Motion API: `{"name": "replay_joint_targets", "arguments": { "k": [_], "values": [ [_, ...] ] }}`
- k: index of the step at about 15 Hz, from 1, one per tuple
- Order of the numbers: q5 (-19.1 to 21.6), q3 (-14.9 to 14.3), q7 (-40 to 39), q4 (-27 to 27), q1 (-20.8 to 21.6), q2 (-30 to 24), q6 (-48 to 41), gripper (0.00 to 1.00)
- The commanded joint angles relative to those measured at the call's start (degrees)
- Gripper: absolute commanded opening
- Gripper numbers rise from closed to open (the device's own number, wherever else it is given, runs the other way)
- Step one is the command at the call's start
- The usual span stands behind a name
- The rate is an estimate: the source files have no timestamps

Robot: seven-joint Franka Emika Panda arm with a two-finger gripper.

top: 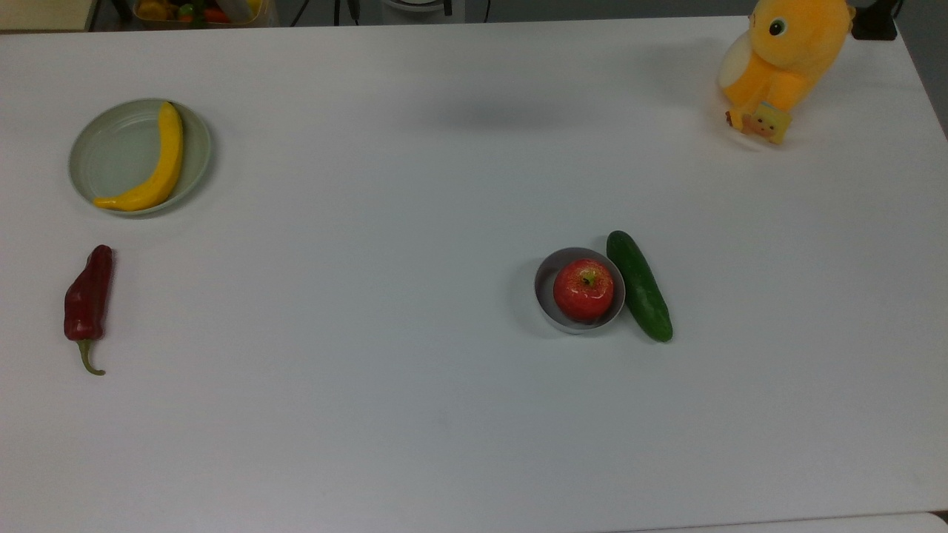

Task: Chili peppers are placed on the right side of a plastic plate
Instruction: 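Move the open gripper over toward the red chili pepper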

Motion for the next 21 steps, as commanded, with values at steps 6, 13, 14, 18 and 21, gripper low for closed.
{"name": "replay_joint_targets", "arguments": {
  "k": [6,13,14,18,21],
  "values": [
    [1.1,-1.2,-0.9,-0.4,0.6,-0.4,1.1,1.0],
    [0.9,-1.0,-1.2,-0.1,-0.1,-0.9,-4.6,1.0],
    [0.7,-1.0,-1.3,-0.1,-0.1,-0.9,-6.9,1.0],
    [0.3,-1.3,-1.9,0.7,-0.7,-0.1,-9.1,1.0],
    [-1.2,-3.0,-9.0,4.1,-2.3,4.3,-8.9,1.0]
  ]
}}
